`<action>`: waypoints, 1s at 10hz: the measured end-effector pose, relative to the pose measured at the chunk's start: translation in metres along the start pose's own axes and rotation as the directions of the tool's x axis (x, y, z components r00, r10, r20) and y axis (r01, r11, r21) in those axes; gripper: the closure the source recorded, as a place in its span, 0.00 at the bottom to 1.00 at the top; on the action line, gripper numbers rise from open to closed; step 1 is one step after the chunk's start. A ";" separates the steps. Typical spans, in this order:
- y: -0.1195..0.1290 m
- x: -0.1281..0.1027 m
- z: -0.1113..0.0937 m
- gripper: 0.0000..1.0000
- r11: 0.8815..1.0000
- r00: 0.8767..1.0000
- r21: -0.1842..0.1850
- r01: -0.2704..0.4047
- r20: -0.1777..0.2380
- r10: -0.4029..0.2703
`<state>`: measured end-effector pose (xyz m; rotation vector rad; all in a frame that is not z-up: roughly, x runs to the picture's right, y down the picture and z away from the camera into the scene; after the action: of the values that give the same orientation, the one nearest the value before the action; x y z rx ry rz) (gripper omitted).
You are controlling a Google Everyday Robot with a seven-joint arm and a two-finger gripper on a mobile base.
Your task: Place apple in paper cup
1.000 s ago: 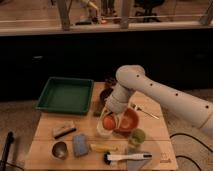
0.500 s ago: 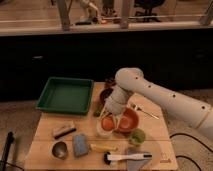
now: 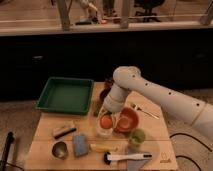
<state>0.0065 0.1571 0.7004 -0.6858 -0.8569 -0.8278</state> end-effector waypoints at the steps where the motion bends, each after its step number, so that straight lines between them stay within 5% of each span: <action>1: 0.000 0.001 0.000 0.42 1.000 1.000 -0.007 -0.001 0.001 0.001; 4: 0.000 0.002 0.001 0.20 1.000 1.000 -0.020 -0.001 -0.003 0.001; 10: -0.001 0.001 -0.003 0.20 0.999 1.000 -0.032 0.011 -0.015 -0.011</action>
<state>0.0067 0.1541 0.7001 -0.7023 -0.8356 -0.8572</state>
